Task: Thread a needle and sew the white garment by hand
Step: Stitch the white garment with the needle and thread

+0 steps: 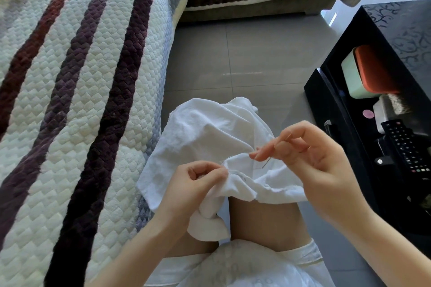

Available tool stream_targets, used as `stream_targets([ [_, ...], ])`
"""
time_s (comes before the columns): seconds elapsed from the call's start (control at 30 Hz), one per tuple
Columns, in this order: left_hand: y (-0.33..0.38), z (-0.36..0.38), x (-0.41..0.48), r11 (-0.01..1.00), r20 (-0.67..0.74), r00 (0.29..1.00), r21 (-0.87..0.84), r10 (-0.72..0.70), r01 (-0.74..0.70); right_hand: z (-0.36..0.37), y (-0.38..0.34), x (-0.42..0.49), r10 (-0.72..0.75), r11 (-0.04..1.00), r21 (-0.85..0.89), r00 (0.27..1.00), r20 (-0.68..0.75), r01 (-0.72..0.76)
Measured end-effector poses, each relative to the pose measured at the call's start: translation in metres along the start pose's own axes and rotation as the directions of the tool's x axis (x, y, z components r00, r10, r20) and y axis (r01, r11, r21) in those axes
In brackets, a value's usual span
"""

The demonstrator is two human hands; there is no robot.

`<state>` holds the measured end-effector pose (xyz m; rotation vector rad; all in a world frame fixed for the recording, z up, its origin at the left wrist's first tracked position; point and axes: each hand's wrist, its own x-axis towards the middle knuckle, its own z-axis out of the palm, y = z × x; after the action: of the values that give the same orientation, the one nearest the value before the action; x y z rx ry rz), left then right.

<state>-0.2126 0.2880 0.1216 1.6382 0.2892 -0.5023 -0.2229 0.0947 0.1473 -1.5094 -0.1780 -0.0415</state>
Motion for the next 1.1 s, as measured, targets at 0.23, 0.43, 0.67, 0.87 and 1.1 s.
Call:
stream_targets([
  [0.23,0.006,0.009,-0.003,0.982,-0.133,0.991,-0.181,0.025,-0.049,-0.009,0.001,0.004,0.151,0.984,0.086,0.986,0.071,-0.157],
  [0.43,0.009,0.008,-0.007,0.981,-0.032,0.982,-0.037,0.188,-0.189,-0.006,0.003,0.016,0.127,0.984,-0.130,0.991,0.042,-0.121],
  [0.67,0.010,0.002,-0.007,0.913,0.088,0.926,0.158,0.367,-0.377,0.005,0.036,0.037,-0.027,0.688,-0.705,0.976,0.216,0.175],
  [0.87,0.009,-0.002,-0.006,0.918,0.099,0.928,0.136,0.361,-0.371,0.005,0.038,0.036,0.237,0.838,-0.546,0.890,0.390,0.016],
  [1.1,0.009,-0.004,-0.003,0.944,0.081,0.949,0.102,0.306,-0.313,0.004,0.022,0.027,0.317,0.935,0.003,0.839,0.441,-0.355],
])
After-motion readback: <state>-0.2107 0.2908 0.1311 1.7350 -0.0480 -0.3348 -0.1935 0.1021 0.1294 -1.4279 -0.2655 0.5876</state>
